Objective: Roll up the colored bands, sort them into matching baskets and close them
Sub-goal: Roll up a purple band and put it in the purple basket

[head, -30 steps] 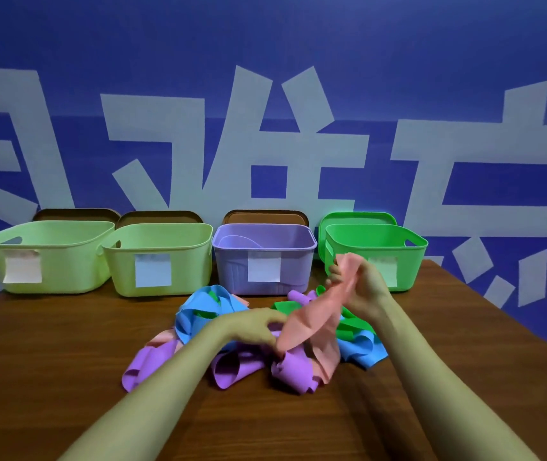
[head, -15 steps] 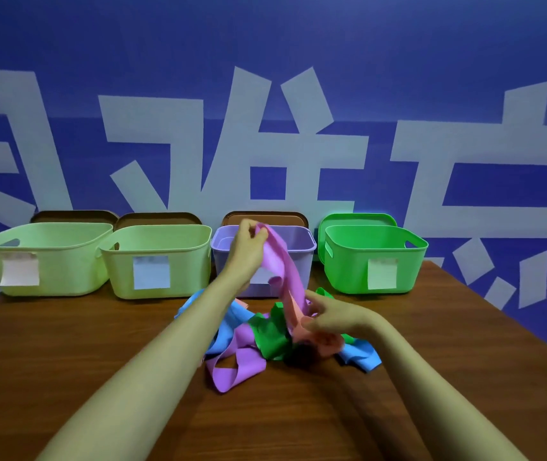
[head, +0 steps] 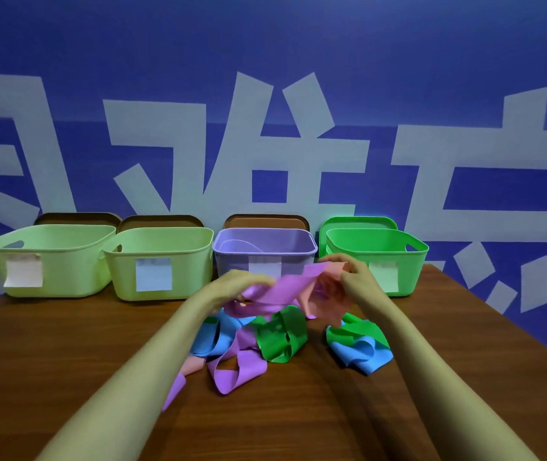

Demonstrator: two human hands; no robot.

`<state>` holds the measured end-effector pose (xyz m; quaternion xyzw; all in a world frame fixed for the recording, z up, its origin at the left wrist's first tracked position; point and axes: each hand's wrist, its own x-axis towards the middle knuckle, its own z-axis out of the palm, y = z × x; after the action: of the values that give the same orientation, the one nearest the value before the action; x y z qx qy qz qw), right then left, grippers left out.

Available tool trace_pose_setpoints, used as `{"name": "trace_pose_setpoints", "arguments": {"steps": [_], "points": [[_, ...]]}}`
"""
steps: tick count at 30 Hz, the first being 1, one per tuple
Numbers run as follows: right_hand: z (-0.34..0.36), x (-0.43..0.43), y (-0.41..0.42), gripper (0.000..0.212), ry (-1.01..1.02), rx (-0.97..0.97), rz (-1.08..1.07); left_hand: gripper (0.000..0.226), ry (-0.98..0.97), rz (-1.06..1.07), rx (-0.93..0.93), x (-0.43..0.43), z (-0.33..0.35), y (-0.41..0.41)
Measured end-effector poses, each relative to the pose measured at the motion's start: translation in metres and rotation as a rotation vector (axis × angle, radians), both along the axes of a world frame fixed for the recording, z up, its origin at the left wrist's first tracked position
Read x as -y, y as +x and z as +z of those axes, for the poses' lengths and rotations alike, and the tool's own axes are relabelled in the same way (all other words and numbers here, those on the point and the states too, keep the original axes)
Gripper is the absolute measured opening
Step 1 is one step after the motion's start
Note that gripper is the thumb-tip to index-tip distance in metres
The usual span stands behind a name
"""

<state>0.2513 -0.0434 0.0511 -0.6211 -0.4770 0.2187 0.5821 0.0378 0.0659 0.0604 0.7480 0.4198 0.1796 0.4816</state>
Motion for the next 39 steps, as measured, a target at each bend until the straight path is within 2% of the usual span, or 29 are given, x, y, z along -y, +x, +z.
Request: {"name": "trace_pose_setpoints", "arguments": {"steps": [1,3,6,8,9,11,13,15,18,20,21,22,24,26,27,29,32,34,35,37,39], "points": [[0.002,0.0,-0.001,0.022,-0.005,-0.027,0.019,0.037,0.1,-0.04,-0.089,-0.002,-0.004,-0.001],[0.004,0.001,-0.003,0.018,-0.042,-0.034,0.09,0.038,0.174,-0.039,-0.029,-0.001,-0.007,-0.001],[0.002,0.003,-0.001,0.032,-0.121,0.064,0.149,0.03,0.068,0.017,0.304,0.005,0.0,0.004],[-0.001,0.005,0.003,0.041,-0.222,0.172,0.21,0.038,-0.038,0.088,0.507,0.006,0.01,0.007],[-0.003,0.007,0.005,0.045,-0.297,0.259,0.244,0.045,-0.136,0.157,0.631,0.006,0.016,0.008],[-0.006,0.009,0.006,0.04,-0.507,0.512,0.295,0.037,-0.189,0.348,0.746,-0.003,0.023,0.008],[-0.011,0.009,0.006,0.032,-0.64,0.709,0.259,0.029,-0.019,0.384,0.634,-0.007,0.027,0.004],[-0.013,0.01,0.004,0.034,-0.674,0.754,0.178,0.037,0.13,0.262,0.517,-0.003,0.027,0.005],[-0.01,0.008,-0.003,0.042,-0.765,0.885,0.174,0.026,0.113,0.141,0.457,0.002,0.027,0.01],[-0.003,0.008,-0.006,0.041,-0.877,1.061,0.184,0.016,0.231,0.038,0.296,0.008,0.03,0.012],[0.003,0.009,-0.008,0.041,-0.896,1.081,0.185,0.02,0.336,-0.016,0.176,0.008,0.03,0.012],[0.008,0.009,-0.007,0.041,-0.88,1.006,0.213,0.027,0.467,-0.046,0.048,0.009,0.032,0.011],[0.014,0.01,-0.003,0.046,-0.717,0.577,0.371,0.037,0.672,-0.083,-0.089,0.015,0.037,0.01],[0.016,0.013,-0.005,0.056,-0.437,0.15,0.499,0.031,0.671,-0.134,-0.046,0.019,0.041,0.011],[0.017,0.013,-0.006,0.062,-0.328,0.071,0.508,0.029,0.641,-0.161,0.008,0.022,0.044,0.011],[0.02,0.01,-0.016,0.065,-0.194,0.097,0.499,0.029,0.587,-0.204,0.125,0.03,0.049,0.012],[0.025,0.007,-0.03,0.035,-0.064,0.146,0.423,0.032,0.459,-0.2,0.314,0.04,0.057,0.012],[0.03,0.008,-0.034,0.014,0.07,0.152,0.259,0.038,0.333,-0.159,0.398,0.043,0.062,0.008],[0.033,0.008,-0.034,0.011,0.134,0.142,0.17,0.039,0.245,-0.147,0.415,0.043,0.063,0.005],[0.039,0.011,-0.036,0.021,0.223,0.112,0.029,0.037,0.114,-0.149,0.351,0.043,0.065,-0.003],[0.045,0.015,-0.041,0.024,0.254,0.09,0.005,0.032,0.086,-0.133,0.258,0.039,0.061,-0.006]]}}
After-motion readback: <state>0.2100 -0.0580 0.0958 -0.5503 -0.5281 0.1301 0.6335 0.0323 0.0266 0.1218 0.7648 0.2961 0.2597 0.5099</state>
